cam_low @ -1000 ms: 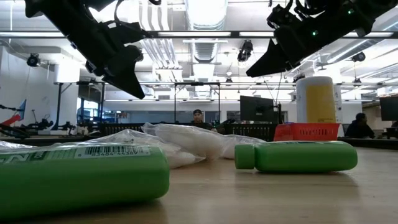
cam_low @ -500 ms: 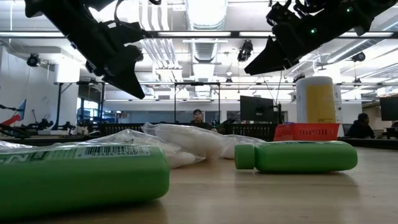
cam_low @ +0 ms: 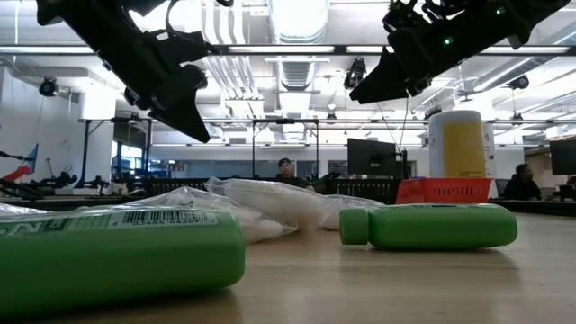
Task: Pick & Place Travel size toiletries
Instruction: Put the bottom left vanity pack into the left black bin
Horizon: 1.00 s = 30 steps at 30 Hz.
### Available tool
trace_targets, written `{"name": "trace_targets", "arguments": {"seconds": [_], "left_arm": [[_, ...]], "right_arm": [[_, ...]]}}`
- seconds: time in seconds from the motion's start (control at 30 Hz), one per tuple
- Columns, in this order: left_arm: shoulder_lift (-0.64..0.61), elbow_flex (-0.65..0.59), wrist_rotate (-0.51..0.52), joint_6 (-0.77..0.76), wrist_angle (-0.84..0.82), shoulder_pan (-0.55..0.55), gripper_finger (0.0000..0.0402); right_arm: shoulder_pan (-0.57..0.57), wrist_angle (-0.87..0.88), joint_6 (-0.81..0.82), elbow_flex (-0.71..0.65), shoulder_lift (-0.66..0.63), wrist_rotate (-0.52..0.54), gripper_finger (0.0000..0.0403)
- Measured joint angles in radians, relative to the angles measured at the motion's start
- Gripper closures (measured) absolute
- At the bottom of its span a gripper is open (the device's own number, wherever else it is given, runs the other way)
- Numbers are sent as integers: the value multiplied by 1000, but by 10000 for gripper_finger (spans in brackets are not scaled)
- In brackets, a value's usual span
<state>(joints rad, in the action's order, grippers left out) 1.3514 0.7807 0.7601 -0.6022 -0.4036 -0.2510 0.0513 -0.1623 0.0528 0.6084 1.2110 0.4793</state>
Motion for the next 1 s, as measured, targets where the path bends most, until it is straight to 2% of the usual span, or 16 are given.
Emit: {"name": "trace_targets", "arguments": {"seconds": [0.2,0.4,0.8,1.0], "left_arm": [[0,0,0,0,0,0,303],[0,0,0,0,0,0,303],[0,0,0,0,0,0,303],[0,0,0,0,-1,0,303]], "right_arm": [[0,0,0,9,0,45,62],[0,1,19,9,0,47,58],[0,1,89,9,1,48,92],[0,1,106,9,1,101,106]]}}
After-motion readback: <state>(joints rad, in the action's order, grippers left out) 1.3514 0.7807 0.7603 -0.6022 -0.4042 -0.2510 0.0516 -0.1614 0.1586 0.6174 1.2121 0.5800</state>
